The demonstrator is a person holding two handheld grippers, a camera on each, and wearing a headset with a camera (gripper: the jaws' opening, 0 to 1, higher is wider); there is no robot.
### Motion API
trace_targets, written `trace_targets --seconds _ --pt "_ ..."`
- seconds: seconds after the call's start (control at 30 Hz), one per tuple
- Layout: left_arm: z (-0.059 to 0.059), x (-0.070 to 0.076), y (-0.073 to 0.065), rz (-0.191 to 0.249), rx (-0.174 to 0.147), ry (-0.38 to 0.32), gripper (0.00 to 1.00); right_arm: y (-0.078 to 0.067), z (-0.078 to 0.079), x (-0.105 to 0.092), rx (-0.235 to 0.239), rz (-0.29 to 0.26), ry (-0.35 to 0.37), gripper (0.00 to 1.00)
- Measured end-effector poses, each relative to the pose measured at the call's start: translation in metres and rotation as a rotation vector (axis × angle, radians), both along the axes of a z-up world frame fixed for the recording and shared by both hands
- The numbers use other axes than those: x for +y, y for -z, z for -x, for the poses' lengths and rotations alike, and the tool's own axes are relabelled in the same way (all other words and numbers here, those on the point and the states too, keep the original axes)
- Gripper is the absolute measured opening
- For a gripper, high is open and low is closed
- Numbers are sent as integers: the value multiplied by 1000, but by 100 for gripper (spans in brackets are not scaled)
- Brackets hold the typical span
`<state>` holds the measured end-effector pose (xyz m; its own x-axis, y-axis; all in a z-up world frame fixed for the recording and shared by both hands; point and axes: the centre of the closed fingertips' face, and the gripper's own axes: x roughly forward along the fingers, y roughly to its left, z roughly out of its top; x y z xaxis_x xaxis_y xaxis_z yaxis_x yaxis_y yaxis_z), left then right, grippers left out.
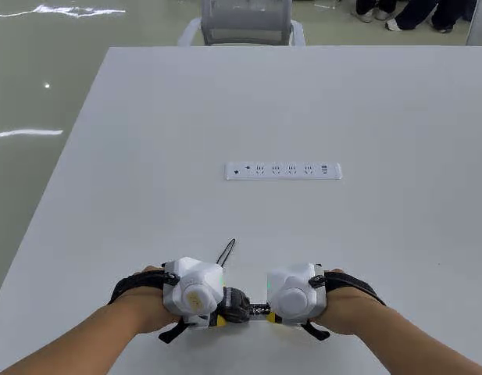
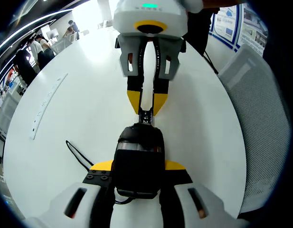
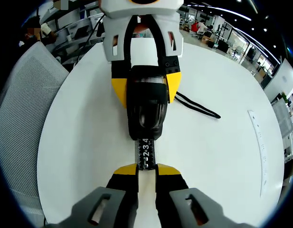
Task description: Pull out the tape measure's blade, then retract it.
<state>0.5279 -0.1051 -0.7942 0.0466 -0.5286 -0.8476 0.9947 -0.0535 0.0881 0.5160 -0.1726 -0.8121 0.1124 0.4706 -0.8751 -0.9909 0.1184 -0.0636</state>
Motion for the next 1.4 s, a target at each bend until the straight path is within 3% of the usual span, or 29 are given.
trace_targets --seconds 1.4 --pt "-1 0 -1 17 -3 -4 32 1 2 -24 10 28 24 11"
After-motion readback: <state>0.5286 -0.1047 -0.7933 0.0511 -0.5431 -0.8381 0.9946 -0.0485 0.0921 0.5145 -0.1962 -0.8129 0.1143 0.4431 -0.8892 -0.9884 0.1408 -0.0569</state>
